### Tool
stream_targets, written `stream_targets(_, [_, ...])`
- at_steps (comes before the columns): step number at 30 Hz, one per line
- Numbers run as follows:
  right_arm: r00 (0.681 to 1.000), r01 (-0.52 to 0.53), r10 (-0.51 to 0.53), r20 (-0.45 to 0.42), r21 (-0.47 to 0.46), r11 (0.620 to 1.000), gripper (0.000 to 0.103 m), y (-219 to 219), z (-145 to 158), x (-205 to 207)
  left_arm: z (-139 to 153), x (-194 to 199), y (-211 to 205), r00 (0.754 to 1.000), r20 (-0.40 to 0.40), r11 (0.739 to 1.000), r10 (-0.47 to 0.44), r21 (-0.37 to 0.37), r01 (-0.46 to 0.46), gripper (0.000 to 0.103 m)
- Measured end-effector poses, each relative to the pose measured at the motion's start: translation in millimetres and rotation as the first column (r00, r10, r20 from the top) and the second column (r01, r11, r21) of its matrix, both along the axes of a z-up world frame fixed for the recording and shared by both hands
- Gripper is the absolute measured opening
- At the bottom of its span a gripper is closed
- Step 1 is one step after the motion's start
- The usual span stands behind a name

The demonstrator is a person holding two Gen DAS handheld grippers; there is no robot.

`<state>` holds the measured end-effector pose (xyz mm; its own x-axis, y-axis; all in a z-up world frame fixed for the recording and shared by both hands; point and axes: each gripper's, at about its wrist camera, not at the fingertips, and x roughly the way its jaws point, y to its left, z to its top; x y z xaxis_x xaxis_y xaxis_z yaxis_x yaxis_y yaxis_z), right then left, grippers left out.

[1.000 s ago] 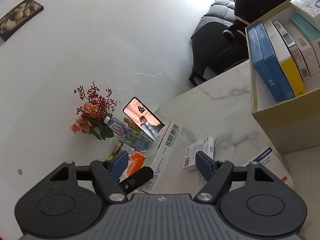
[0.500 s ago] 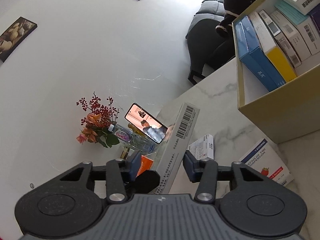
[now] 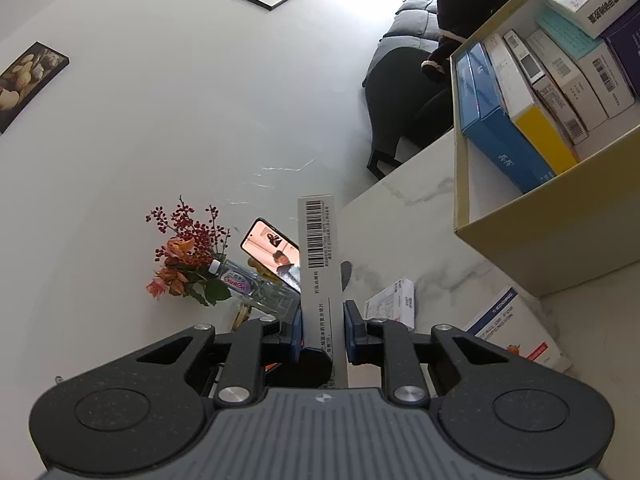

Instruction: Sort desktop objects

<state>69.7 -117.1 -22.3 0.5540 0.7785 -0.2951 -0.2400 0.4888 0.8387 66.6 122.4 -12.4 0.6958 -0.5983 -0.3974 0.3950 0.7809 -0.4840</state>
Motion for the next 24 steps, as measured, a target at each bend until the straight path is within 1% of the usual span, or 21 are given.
stream_targets(2, [1.0,0.004,-0.004,-0.002,-0.003,1.0,0.022,-2.6,0.3,0.9,-1.3,0.9,-2.0,1.0,-0.002,1.0,-0.006,0.003,0.006,0.055])
stream_targets(4, [1.0,0.01,-0.01,-0.001,-0.009,1.0,0.022,-5.6,1.1,2.0,-1.8,1.1,-4.5,1.0,-0.003,1.0,-0.016,0.01,0.016,0.055])
stream_targets(6, [1.0,0.022,-0.022,0.0,-0.023,0.999,0.022,-8.8,1.5,3.7,-2.1,1.1,-7.1,1.0,-0.001,0.999,-0.024,0.021,0.024,0.058])
stream_targets(8, [0.999,0.033,-0.033,0.0,-0.033,0.999,0.022,-11.9,1.9,5.6,-2.6,0.8,-8.5,1.0,0.0,0.999,-0.028,0.028,0.028,0.064])
stream_targets(9, [0.999,0.037,-0.037,-0.001,-0.033,0.999,0.022,-14.0,1.6,6.7,-3.1,1.0,-8.7,0.999,-0.001,0.999,-0.033,0.028,0.033,0.064])
stream_targets(13, [0.998,0.069,-0.069,-0.002,-0.052,0.996,0.022,-24.1,1.9,12.3,-4.5,1.6,-9.5,0.999,-0.006,0.998,-0.047,0.037,0.047,0.065])
stream_targets(20, [0.988,0.156,-0.156,0.004,-0.079,0.985,0.022,-54.8,6.3,27.9,-8.6,7.1,-4.8,0.999,-0.03,0.999,-0.026,0.038,0.028,0.066])
stream_targets(22, [0.983,0.186,-0.186,0.011,-0.099,0.978,0.022,-65.9,9.3,35.7,-9.7,9.1,-3.2,0.999,-0.041,0.999,-0.02,0.042,0.022,0.066])
stream_targets(24, [0.976,0.219,-0.219,0.019,-0.144,0.965,0.022,-76.9,13.9,47.7,-10.9,10.5,-1.6,0.999,-0.048,0.999,-0.011,0.046,0.013,0.066])
